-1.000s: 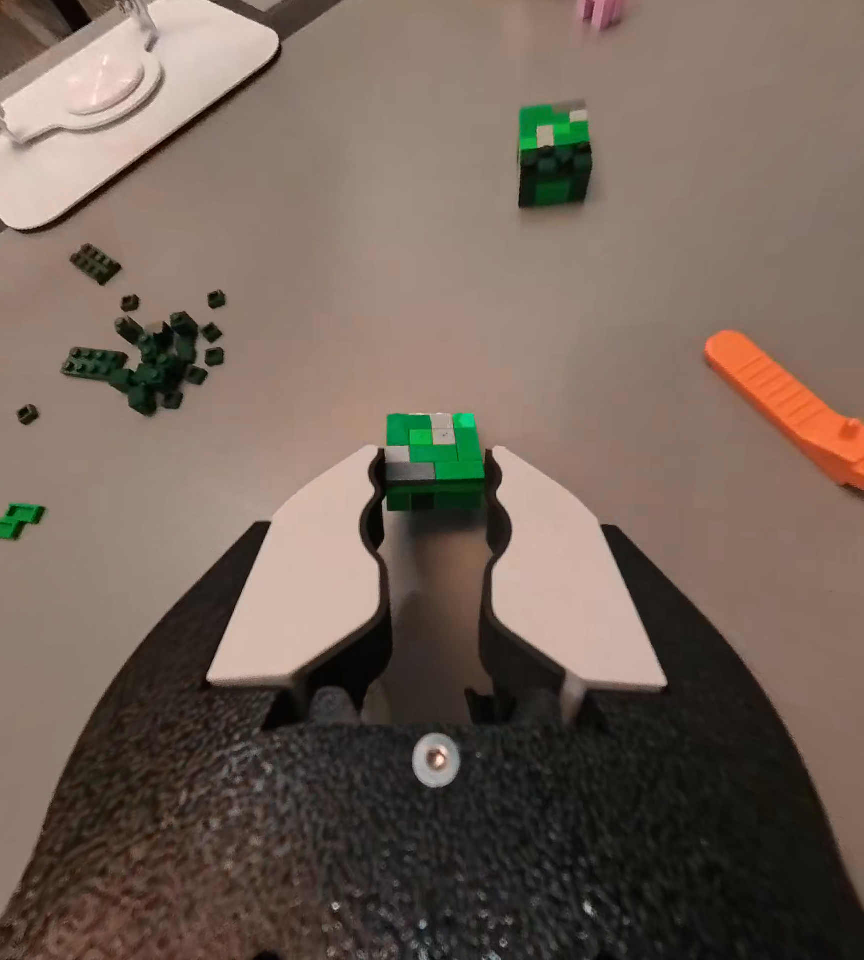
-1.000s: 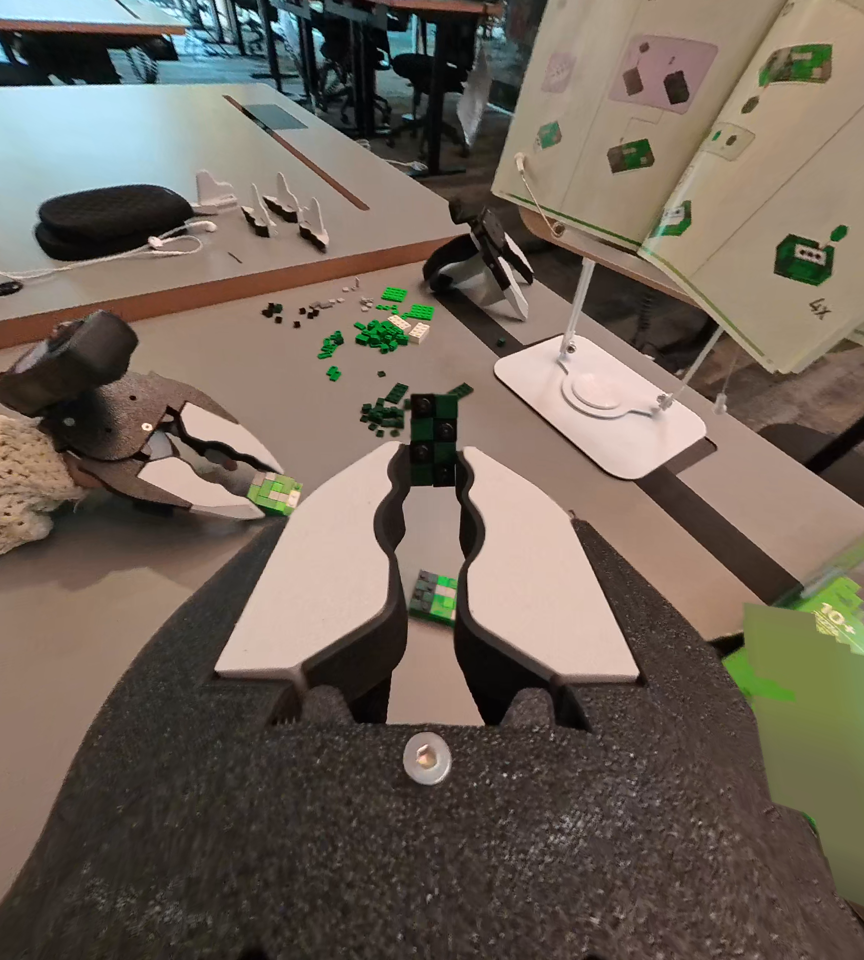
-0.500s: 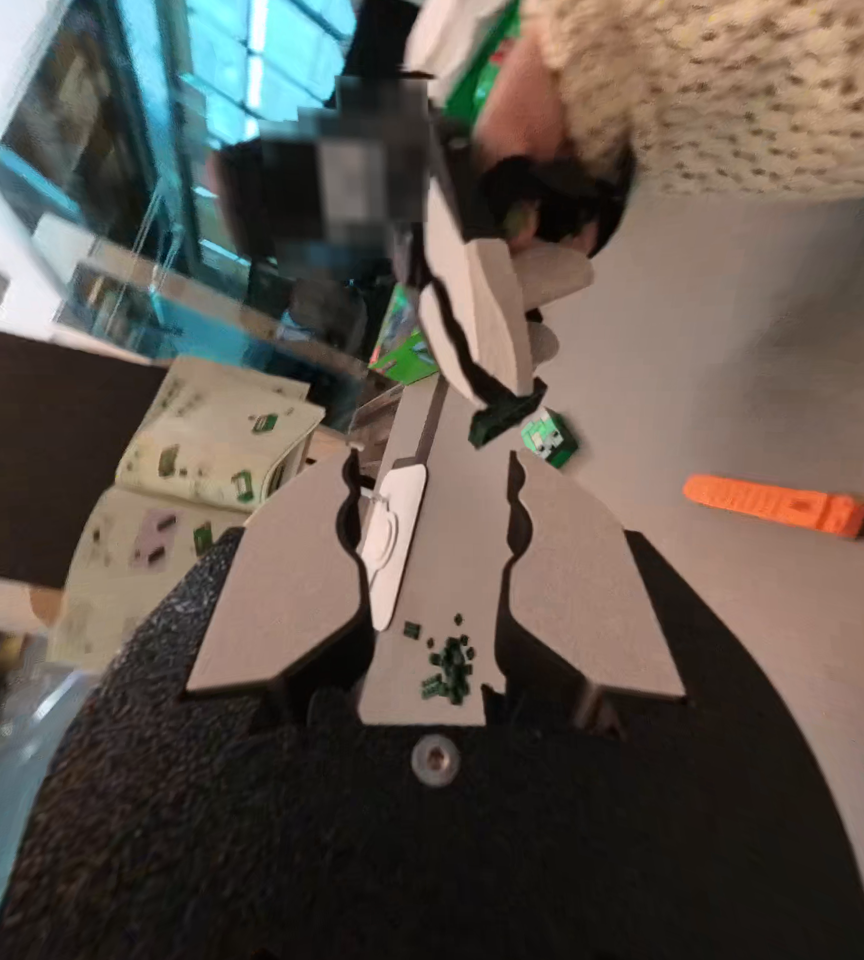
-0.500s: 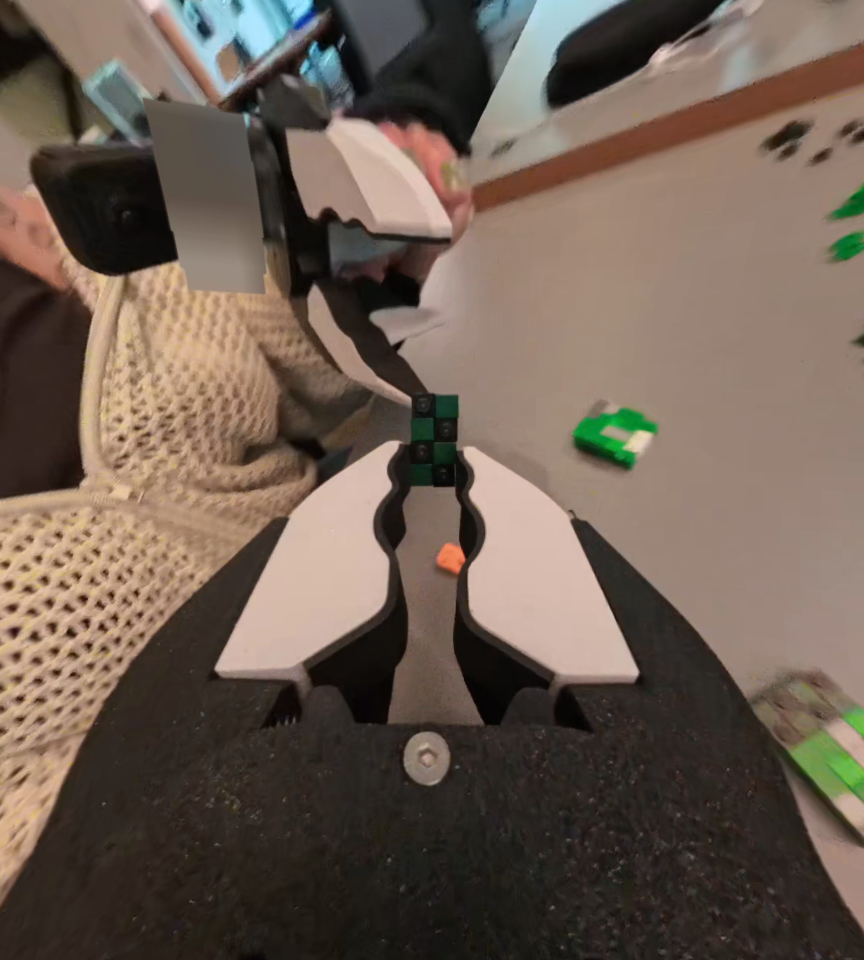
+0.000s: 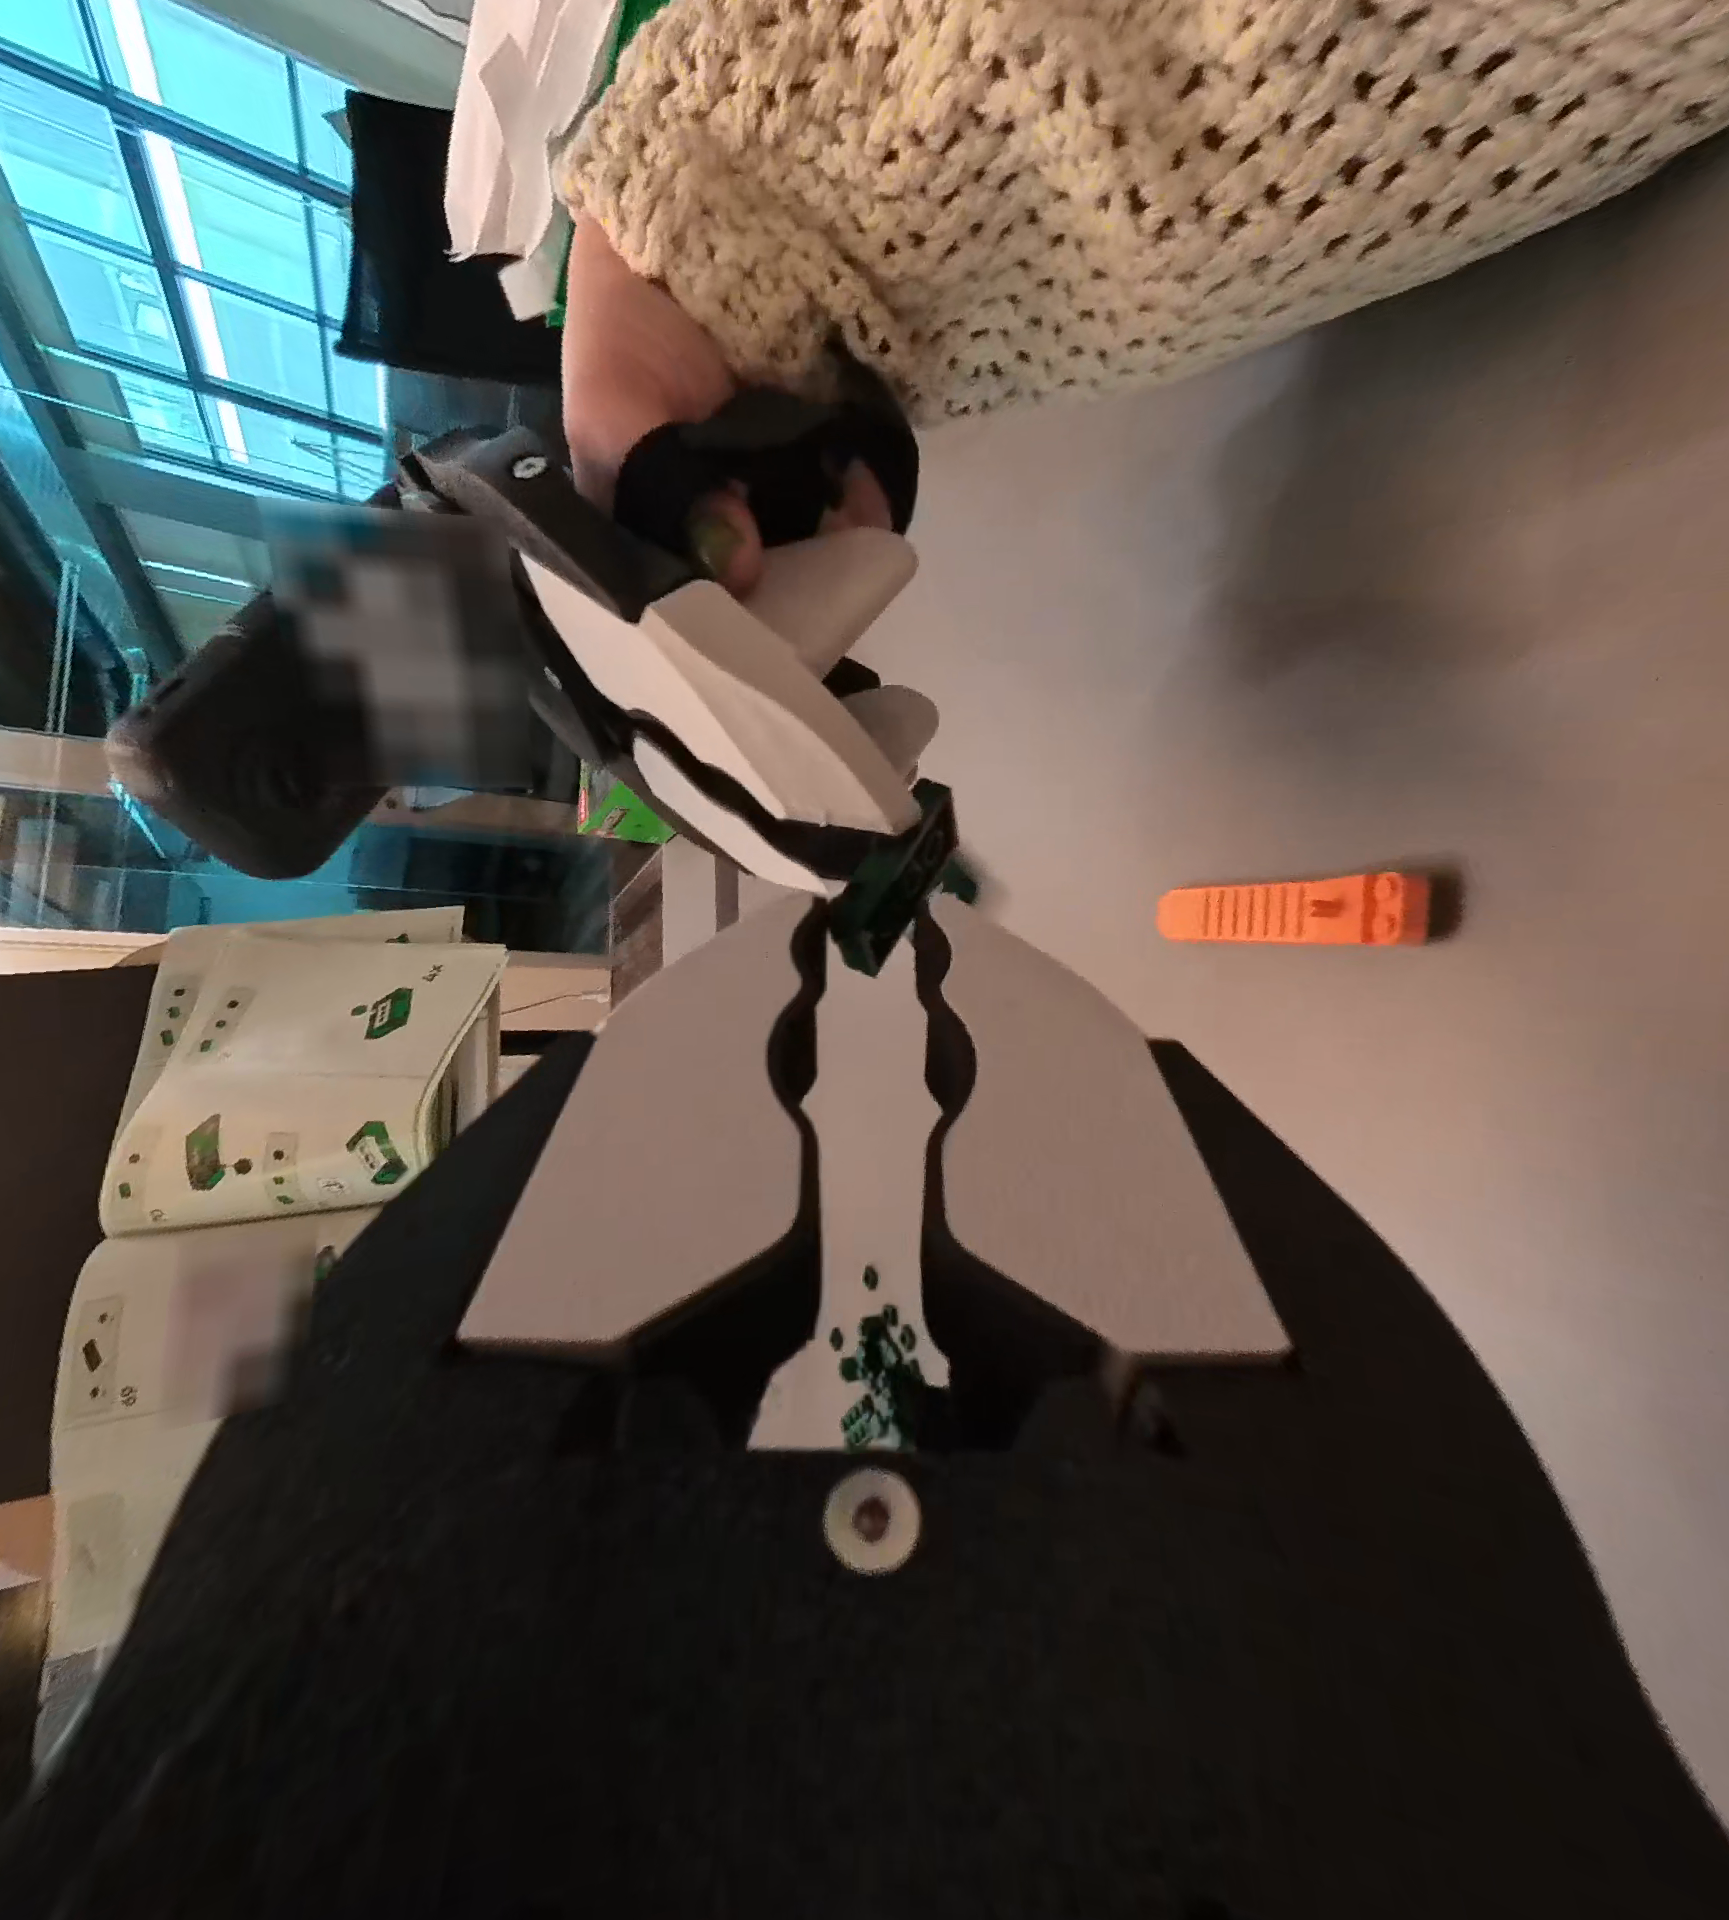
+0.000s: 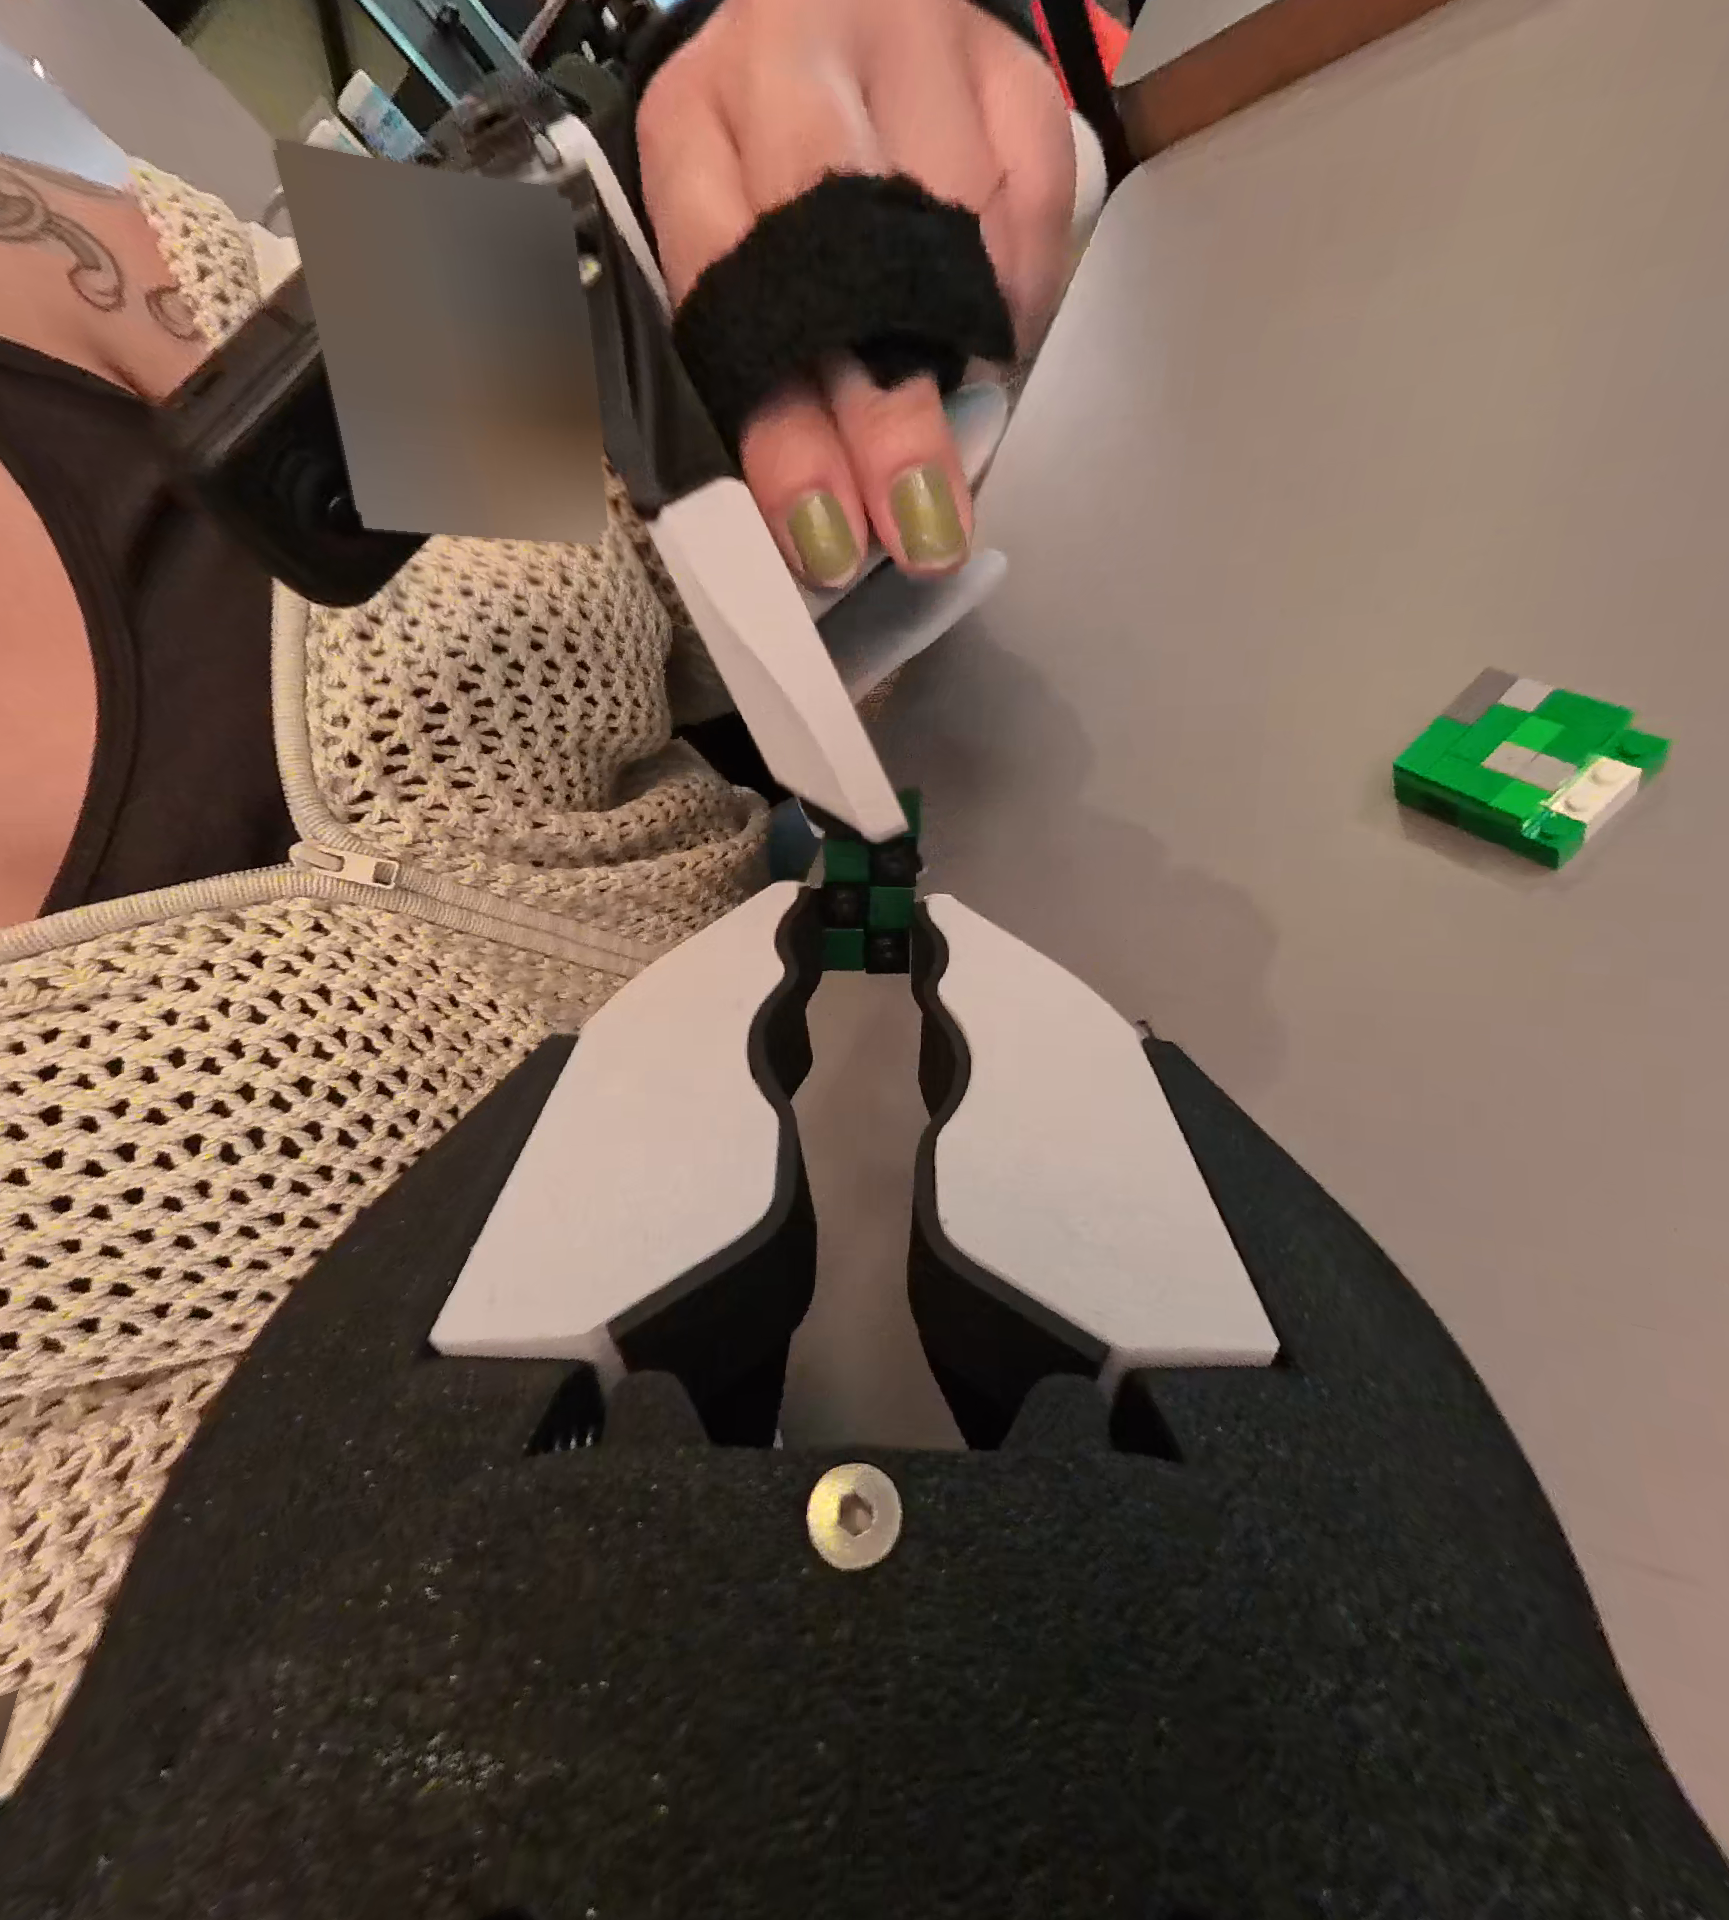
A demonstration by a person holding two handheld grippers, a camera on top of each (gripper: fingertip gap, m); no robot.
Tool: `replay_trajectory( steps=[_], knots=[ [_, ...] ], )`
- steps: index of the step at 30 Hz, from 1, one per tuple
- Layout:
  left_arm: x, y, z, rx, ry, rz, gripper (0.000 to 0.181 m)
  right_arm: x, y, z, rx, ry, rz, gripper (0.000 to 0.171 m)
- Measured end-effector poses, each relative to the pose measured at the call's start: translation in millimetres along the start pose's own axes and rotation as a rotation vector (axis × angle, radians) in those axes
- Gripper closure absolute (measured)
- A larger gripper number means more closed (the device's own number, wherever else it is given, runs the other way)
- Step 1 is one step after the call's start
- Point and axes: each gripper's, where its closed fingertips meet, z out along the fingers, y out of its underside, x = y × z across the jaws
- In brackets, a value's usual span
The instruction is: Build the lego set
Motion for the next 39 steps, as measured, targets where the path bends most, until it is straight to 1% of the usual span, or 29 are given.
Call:
replay_trajectory(
  steps=[4,6,7,8,9,11,13,15,16,18,22,24,25,27,28,29,30,32,33,34,35,36,37,39],
  knots=[
    [7.7,1.6,2.1,0.022,0.022,-0.068,0.171,4.5,5.2,0.2,-0.020,0.017,0.024,0.155],
    [7.0,11.2,5.2,-0.008,0.001,-0.159,0.172,14.7,1.9,-1.7,0.001,0.085,0.023,0.154],
    [4.5,18.3,7.2,-0.031,-0.022,-0.243,0.172,24.7,-3.9,-5.4,0.039,0.158,0.010,0.138],
    [1.2,26.4,9.2,-0.057,-0.047,-0.370,0.172,34.3,-10.1,-11.3,0.078,0.234,-0.017,0.125],
    [-1.4,34.2,11.2,-0.079,-0.063,-0.524,0.172,40.0,-15.1,-17.9,0.108,0.292,-0.054,0.124],
    [-1.1,38.1,13.7,-0.046,-0.027,-0.838,0.172,35.9,-23.9,-26.3,0.158,0.328,-0.163,0.125],
    [-7.3,31.3,12.3,0.075,0.020,-1.122,0.173,27.4,-29.7,-30.6,0.185,0.344,-0.261,0.131],
    [-15.4,26.2,8.2,0.181,0.066,-1.306,0.173,28.9,-32.4,-34.8,0.183,0.402,-0.300,0.139],
    [-16.4,25.4,7.0,0.202,0.087,-1.343,0.173,29.5,-32.2,-35.8,0.175,0.415,-0.306,0.146],
    [-14.8,24.3,6.8,0.211,0.115,-1.356,0.173,21.9,-31.4,-32.2,0.174,0.350,-0.309,0.162],
    [-14.6,20.6,7.9,0.239,0.142,-1.403,0.173,27.1,-29.3,-29.3,0.165,0.344,-0.272,0.154],
    [-17.1,19.6,7.5,0.266,0.144,-1.426,0.173,25.2,-27.4,-25.5,0.144,0.330,-0.284,0.156],
    [-17.4,19.6,7.0,0.274,0.146,-1.429,0.173,24.7,-27.3,-24.7,0.136,0.330,-0.286,0.162],
    [-20.0,18.5,5.4,0.299,0.126,-1.406,0.172,22.6,-28.8,-24.8,0.137,0.315,-0.259,0.163],
    [-22.9,19.3,4.4,0.304,0.083,-1.364,0.166,21.0,-31.0,-25.5,0.152,0.299,-0.235,0.163],
    [-25.5,22.1,3.9,0.283,0.019,-1.283,0.147,20.8,-33.5,-27.0,0.170,0.290,-0.211,0.163],
    [-27.0,27.6,3.8,0.227,-0.061,-1.166,0.133,19.9,-34.9,-28.0,0.184,0.276,-0.194,0.163],
    [-30.0,40.4,2.6,0.060,-0.225,-0.833,0.116,17.4,-33.8,-27.8,0.191,0.242,-0.173,0.163],
    [-30.1,44.3,1.9,-0.020,-0.271,-0.667,0.118,17.4,-32.1,-27.2,0.183,0.234,-0.158,0.163],
    [-28.8,43.4,2.0,-0.059,-0.285,-0.539,0.119,17.8,-30.3,-26.3,0.174,0.227,-0.144,0.163],
    [-27.2,37.2,2.1,-0.050,-0.288,-0.448,0.121,17.4,-29.1,-25.1,0.167,0.216,-0.135,0.163],
    [-26.8,28.6,1.3,-0.014,-0.297,-0.382,0.122,17.1,-29.1,-24.0,0.167,0.206,-0.130,0.163],
    [-26.4,20.9,0.0,0.018,-0.305,-0.333,0.131,16.3,-29.4,-22.9,0.168,0.193,-0.124,0.163],
    [-26.0,17.1,-0.8,0.022,-0.320,-0.270,0.144,15.3,-28.5,-20.8,0.160,0.179,-0.115,0.163]
  ],
)
